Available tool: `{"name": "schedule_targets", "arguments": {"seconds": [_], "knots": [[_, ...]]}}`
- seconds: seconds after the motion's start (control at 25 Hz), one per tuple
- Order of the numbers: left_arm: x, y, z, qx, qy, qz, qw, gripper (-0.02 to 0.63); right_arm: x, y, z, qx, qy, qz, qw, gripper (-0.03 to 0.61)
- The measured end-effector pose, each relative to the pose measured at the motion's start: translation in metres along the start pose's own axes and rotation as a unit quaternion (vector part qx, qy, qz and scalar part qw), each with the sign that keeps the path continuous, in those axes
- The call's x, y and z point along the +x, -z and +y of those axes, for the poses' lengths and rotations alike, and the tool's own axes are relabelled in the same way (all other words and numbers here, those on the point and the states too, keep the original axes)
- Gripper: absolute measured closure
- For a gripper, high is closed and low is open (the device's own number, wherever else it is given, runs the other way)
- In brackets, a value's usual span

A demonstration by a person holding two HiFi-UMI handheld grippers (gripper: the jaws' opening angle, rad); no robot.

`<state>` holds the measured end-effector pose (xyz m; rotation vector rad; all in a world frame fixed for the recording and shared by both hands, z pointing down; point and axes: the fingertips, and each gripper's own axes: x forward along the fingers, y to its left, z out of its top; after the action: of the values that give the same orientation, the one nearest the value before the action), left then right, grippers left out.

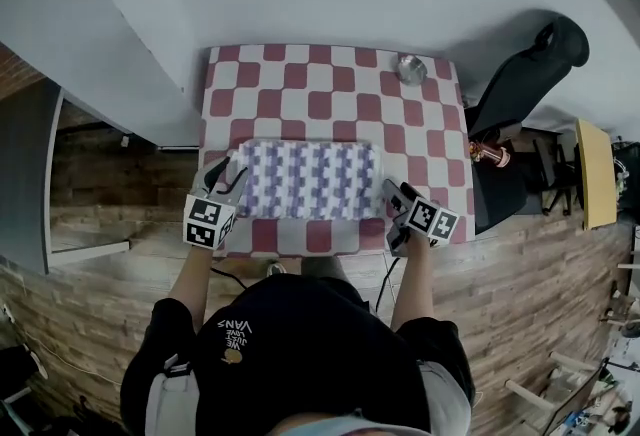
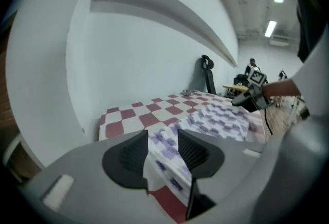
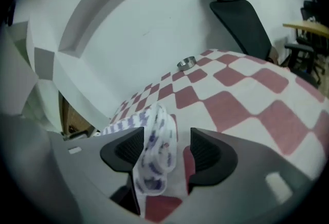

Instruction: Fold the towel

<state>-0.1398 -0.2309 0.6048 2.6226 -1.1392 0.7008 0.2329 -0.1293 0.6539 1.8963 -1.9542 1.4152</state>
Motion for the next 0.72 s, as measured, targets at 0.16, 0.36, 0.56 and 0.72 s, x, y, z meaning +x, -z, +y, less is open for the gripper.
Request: {"name": "schedule_targets", "arguments": {"seconds": [0.16,0.36,0.56,0.72], "knots": [[-0.001,0.019,-0.033,0.071,0.037,0.033,0.9962,0.460,-0.005,0.034,0.025,0.041,-0.061,0.016,0.997,0.236],[0.009,0.049,-0.032,0.074,0.041,0.073,0.9937,0.460,0.005,0.060,0.020,0.042,-0.028,0.047,0.998,0.225],[0.024,0.075,-0.026,0.029,0.041,0.096,0.9942,0.460,0.017,0.073,0.029,0.055,-0.028,0.077,0.995,0.345],[0.027,0.078,-0.024,0.011,0.043,0.090,0.9949,0.462,0.016,0.071,0.038,0.139,-0.080,0.057,0.985,0.451]]}}
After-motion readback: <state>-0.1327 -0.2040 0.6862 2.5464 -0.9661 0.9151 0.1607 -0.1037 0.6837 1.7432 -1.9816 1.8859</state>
